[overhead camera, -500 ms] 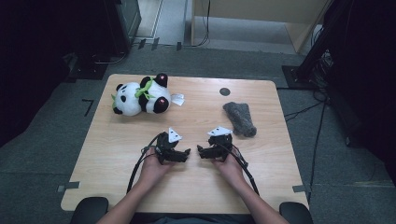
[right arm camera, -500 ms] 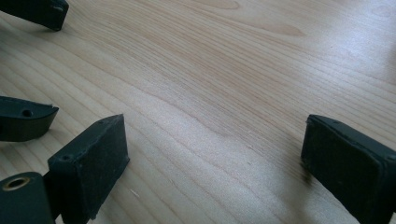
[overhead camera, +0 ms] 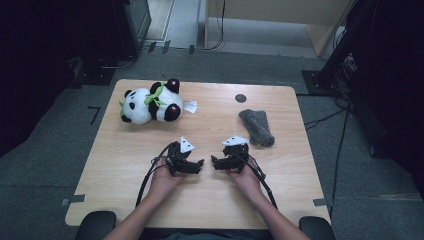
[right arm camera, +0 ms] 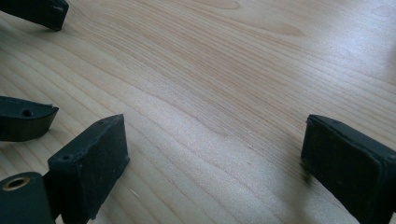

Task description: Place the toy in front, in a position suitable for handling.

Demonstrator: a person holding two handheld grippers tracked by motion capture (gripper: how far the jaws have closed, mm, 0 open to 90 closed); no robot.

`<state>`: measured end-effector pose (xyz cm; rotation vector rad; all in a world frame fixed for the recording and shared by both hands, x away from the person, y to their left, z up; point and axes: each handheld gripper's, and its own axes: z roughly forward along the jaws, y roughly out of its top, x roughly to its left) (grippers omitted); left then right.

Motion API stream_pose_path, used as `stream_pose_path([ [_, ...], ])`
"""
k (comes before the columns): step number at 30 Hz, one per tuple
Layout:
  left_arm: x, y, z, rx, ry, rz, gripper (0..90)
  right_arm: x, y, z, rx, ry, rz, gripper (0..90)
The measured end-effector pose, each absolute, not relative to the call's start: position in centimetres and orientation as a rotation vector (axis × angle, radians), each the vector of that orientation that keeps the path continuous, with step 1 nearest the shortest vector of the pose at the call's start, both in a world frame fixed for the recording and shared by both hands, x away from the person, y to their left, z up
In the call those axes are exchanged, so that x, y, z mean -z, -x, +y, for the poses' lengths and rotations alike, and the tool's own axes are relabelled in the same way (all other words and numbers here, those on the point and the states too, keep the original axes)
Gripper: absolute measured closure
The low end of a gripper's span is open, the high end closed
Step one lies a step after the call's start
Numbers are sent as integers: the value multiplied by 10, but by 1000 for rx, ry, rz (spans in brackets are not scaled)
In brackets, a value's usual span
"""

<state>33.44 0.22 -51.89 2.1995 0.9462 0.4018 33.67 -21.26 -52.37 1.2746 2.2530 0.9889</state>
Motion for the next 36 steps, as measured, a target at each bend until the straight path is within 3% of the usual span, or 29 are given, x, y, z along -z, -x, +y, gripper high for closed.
stream_pose_path([
  [13, 518, -333, 2, -400, -2199, 953, 163, 524, -337, -213, -989, -1275, 2253, 70],
  [15, 516, -333, 2, -400, -2198, 951, 255, 524, -337, -213, -990, -1273, 2254, 70],
  [25, 509, -334, 6, -345, -2183, 949, 267, 524, -337, -213, -990, -1274, 2254, 70],
  [28, 505, -335, 9, -322, -2173, 937, 330, 524, -337, -213, -991, -1273, 2253, 70],
  [36, 496, -336, 16, -284, -2156, 909, 329, 524, -337, -213, -990, -1276, 2252, 70],
])
